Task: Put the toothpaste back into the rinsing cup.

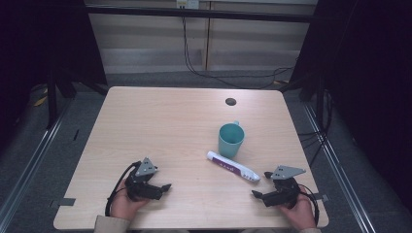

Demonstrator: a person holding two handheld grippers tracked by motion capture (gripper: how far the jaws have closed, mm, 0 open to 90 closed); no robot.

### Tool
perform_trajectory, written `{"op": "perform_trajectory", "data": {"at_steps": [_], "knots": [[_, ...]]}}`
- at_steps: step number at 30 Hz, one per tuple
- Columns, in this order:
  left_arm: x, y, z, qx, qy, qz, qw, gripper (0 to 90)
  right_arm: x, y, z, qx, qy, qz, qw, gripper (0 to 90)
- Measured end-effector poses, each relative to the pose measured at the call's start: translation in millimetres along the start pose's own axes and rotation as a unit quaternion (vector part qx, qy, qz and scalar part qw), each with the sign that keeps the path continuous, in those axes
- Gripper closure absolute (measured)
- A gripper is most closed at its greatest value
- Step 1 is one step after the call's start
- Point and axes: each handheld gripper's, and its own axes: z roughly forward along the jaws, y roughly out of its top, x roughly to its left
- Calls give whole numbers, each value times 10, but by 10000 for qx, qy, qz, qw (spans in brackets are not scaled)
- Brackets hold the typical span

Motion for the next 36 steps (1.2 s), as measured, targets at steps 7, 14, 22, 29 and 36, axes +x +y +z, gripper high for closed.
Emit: {"op": "perform_trajectory", "data": {"at_steps": [7, 14, 22, 29, 36], "knots": [[3, 2, 3, 0, -7, 46, 10000, 155, 12, 4, 4, -9, -79, 131, 9999, 136], [3, 2, 3, -1, -8, 45, 10000, 153, 3, 86, 2, 331, -76, 129, 9993, 153], [3, 2, 3, 1, -7, 46, 10000, 153, -61, 265, -19, 958, 229, 1, 9951, 236], [3, 2, 3, 1, -8, 46, 10000, 153, -36, 517, 22, 1624, 364, -354, 9854, 290], [3, 2, 2, 4, -8, 47, 10000, 153, -13, 789, 169, 2373, 400, -546, 9691, 344]]}}
